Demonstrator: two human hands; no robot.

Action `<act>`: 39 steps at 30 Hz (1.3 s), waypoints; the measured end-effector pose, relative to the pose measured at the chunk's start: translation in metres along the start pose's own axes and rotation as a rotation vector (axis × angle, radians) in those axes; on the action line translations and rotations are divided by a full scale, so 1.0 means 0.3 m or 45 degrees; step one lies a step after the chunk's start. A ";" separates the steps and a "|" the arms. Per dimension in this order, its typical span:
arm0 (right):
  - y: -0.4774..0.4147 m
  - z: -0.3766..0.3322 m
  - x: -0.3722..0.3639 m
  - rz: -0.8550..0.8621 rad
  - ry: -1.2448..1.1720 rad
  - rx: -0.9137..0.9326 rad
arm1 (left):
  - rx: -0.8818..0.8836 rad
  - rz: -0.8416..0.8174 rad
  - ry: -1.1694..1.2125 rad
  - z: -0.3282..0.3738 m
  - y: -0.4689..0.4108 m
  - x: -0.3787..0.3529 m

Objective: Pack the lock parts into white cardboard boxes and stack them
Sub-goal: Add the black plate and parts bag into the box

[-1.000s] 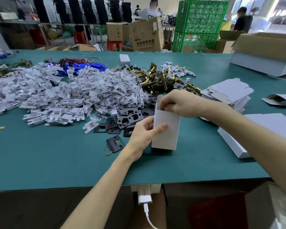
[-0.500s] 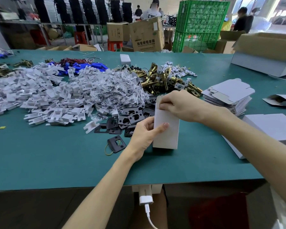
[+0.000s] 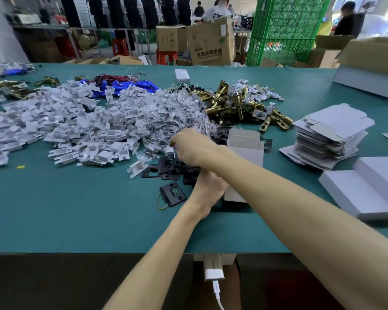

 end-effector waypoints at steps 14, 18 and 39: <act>-0.101 0.087 -0.055 0.213 0.161 -0.168 | 0.079 -0.060 0.061 0.018 0.011 -0.012; -0.067 0.067 -0.021 0.286 0.096 -0.194 | 0.059 -0.042 0.019 0.015 0.002 -0.008; 0.438 0.326 0.302 0.864 -0.519 -0.263 | 0.000 -0.170 0.260 0.029 0.016 -0.015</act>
Point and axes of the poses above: each hand's wrist, its own y-axis away from the middle knuckle, its own x-axis out of the back of the hand, z = x × y, the point moved 6 cm from there along -y, towards the middle knuckle, and after that the axes turned 13 degrees about x, right-handed, at the moved point
